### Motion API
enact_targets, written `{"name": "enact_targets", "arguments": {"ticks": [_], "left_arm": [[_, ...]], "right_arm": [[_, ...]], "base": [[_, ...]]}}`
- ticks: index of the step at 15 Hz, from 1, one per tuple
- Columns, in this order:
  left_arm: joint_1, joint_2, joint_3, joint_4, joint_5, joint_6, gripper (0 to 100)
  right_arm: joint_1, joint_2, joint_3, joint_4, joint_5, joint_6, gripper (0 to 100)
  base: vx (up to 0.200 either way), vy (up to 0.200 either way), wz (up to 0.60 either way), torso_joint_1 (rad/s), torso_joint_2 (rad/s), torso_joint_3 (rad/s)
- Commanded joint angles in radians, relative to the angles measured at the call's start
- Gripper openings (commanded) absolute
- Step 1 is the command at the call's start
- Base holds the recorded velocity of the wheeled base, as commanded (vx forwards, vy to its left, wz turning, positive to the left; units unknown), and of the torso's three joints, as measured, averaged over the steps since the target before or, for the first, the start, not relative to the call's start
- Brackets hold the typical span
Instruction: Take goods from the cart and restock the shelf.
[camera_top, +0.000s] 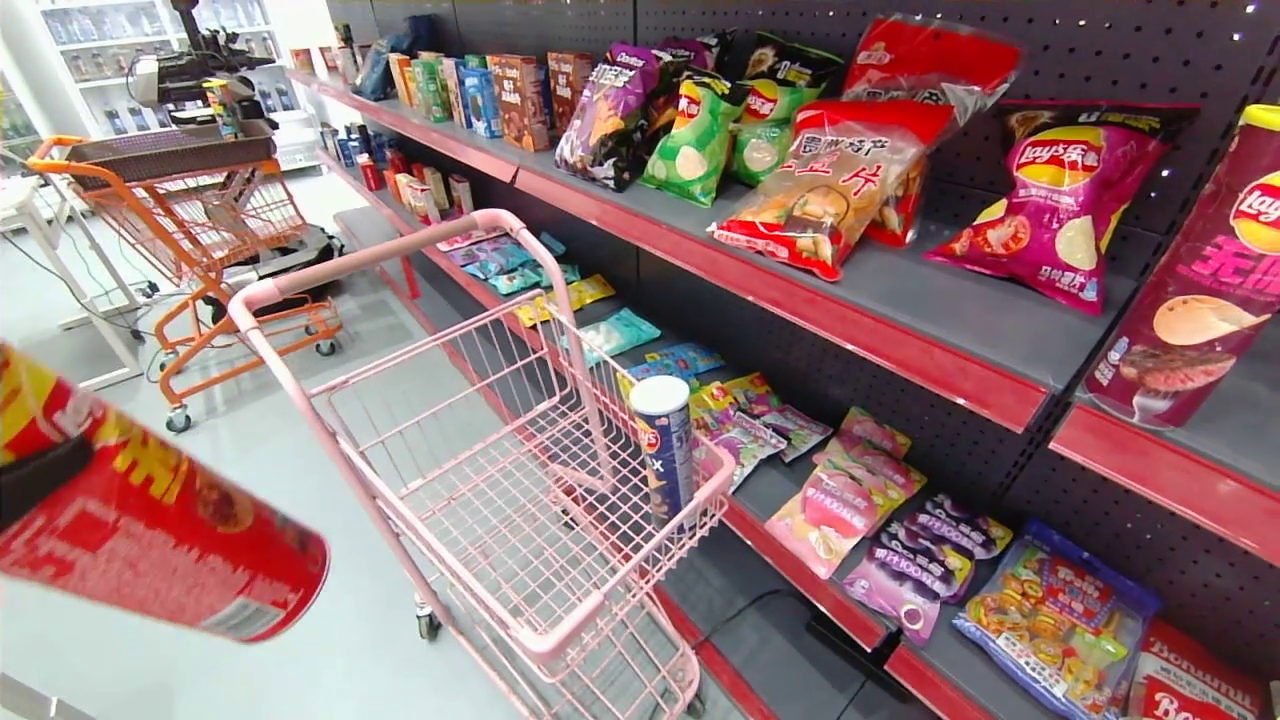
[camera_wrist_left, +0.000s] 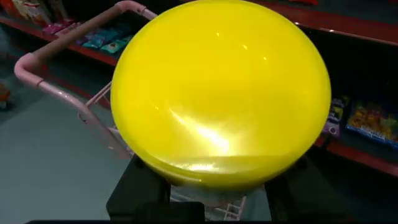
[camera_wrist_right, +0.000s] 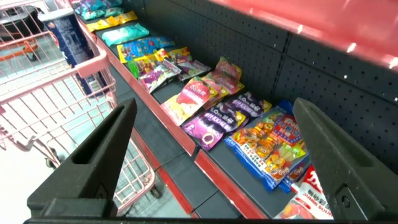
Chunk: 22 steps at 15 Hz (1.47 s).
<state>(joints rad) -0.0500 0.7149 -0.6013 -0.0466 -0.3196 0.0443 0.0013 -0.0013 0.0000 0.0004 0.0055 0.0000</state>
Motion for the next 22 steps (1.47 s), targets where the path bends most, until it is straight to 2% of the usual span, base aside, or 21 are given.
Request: {"name": "enact_targets", "arguments": {"ticks": [1,4,6,13,16,19,22], "left_arm": [[0.013,-0.296,0.135,0.080,0.033,0.002,0],[0.013,-0.390,0.159,0.179,0.139,0.005,0],[0.013,-0.399,0.159,0.182,0.188,0.002,0],[0.012,-0.402,0.201,0.172,0.192,-0.004,0],[0.012,-0.423,0.233,0.175,0.212,-0.003,0],[0.010,-0.425,0.201,0.177,0.209,0.011,0],[0.012,-0.433,0.190,0.177,0.215,0.069,0]], "right_arm": [[0.000,0.001,0.000,0.000,-0.001,0.002,100],[0.000,0.001,0.000,0.000,-0.001,0.002,100],[0.000,0.001,0.000,0.000,-0.001,0.003,100],[0.000,0.001,0.000,0.000,-0.001,0.006,100],[0.000,0.001,0.000,0.000,-0.001,0.003,100],[0.000,0.001,0.000,0.000,-0.001,0.003,100],[0.000,0.001,0.000,0.000,-0.001,0.003,100]], "base": [[0.000,0.000,0.00,0.100,-0.31,-0.193],[0.000,0.000,0.00,0.168,-0.48,-0.302],[0.000,0.000,0.00,0.220,-0.57,-0.354],[0.000,0.000,0.00,0.201,-0.50,-0.299],[0.000,0.000,-0.60,0.033,-0.08,-0.045],[0.000,0.000,-0.60,0.020,0.00,-0.005],[0.000,0.000,-0.60,0.001,0.00,0.001]]}}
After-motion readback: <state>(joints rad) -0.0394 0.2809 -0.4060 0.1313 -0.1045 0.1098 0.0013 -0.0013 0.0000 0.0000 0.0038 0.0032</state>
